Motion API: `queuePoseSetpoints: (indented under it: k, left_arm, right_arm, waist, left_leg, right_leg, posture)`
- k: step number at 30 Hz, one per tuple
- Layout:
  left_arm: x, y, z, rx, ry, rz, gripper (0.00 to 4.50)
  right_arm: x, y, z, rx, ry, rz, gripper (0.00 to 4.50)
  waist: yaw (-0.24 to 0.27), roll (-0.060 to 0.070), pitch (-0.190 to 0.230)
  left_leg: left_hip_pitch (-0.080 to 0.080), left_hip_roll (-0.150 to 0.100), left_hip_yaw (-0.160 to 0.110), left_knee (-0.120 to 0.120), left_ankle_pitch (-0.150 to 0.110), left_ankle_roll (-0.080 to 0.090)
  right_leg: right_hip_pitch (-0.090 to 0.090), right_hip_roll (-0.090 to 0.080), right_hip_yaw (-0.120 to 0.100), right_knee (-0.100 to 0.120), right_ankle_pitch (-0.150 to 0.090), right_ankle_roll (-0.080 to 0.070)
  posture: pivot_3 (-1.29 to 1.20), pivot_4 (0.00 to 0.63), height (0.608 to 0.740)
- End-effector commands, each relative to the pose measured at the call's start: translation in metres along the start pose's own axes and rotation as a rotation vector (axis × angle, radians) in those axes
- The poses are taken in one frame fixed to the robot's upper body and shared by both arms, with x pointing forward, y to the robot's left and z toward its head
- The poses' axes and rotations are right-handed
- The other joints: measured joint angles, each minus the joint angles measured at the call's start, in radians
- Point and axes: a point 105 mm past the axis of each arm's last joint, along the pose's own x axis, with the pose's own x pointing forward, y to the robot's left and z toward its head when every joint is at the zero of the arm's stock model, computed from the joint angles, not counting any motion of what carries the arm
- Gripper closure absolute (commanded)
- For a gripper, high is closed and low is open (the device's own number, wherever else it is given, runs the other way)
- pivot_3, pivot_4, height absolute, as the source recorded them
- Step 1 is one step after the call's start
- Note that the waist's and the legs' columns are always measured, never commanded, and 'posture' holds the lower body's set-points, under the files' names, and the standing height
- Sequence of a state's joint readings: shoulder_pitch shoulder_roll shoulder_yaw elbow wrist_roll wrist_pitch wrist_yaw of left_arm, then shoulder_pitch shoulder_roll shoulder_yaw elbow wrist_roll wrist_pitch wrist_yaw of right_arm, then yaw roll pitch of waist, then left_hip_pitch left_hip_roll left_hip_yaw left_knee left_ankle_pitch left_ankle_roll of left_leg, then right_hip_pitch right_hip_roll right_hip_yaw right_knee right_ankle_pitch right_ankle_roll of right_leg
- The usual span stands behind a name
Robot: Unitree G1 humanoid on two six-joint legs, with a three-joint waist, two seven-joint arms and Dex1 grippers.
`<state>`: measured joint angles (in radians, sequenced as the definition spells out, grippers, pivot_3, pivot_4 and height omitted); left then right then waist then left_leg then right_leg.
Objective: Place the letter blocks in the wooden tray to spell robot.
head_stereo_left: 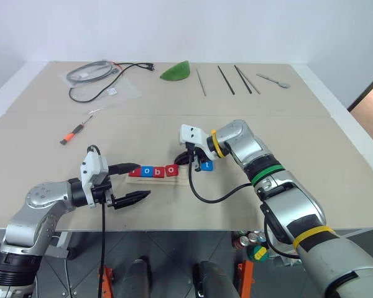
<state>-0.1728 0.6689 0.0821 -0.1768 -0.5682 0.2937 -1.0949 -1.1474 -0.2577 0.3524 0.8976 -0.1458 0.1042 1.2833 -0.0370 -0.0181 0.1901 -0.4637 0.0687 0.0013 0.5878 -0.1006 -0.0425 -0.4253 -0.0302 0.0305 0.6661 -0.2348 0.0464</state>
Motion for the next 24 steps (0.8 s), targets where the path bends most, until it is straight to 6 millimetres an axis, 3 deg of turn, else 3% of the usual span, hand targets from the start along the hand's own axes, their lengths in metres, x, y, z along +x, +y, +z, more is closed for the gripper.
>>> queuePoseSetpoints:
  k: [1,14,24]
  left_arm:
    - [0.001,-0.001,0.008,0.026,-0.018,-0.003,0.0]
    - [0.001,0.0,0.008,0.027,-0.017,-0.002,0.0]
    - [0.002,-0.001,0.007,0.023,-0.019,-0.006,0.0]
  right_arm:
    - [-0.007,-0.007,0.024,-0.042,-0.056,-0.02,4.45]
    - [-0.007,0.009,0.022,-0.061,-0.053,0.069,4.45]
    - [-0.011,0.002,0.024,-0.046,-0.065,0.029,4.45]
  waist:
    - [0.0,0.0,0.0]
    - [0.0,0.0,0.0]
    - [0.0,0.0,0.0]
  left_leg:
    - [0.0,0.0,0.0,0.0,0.0,0.0]
    - [0.0,0.0,0.0,0.0,0.0,0.0]
    - [0.0,0.0,0.0,0.0,0.0,0.0]
  right_leg:
    - [0.0,0.0,0.0,0.0,0.0,0.0]
    - [0.0,0.0,0.0,0.0,0.0,0.0]
    - [0.0,0.0,0.0,0.0,0.0,0.0]
  posture:
    - [0.0,0.15,0.74]
    - [0.0,0.15,0.74]
    - [0.0,0.15,0.74]
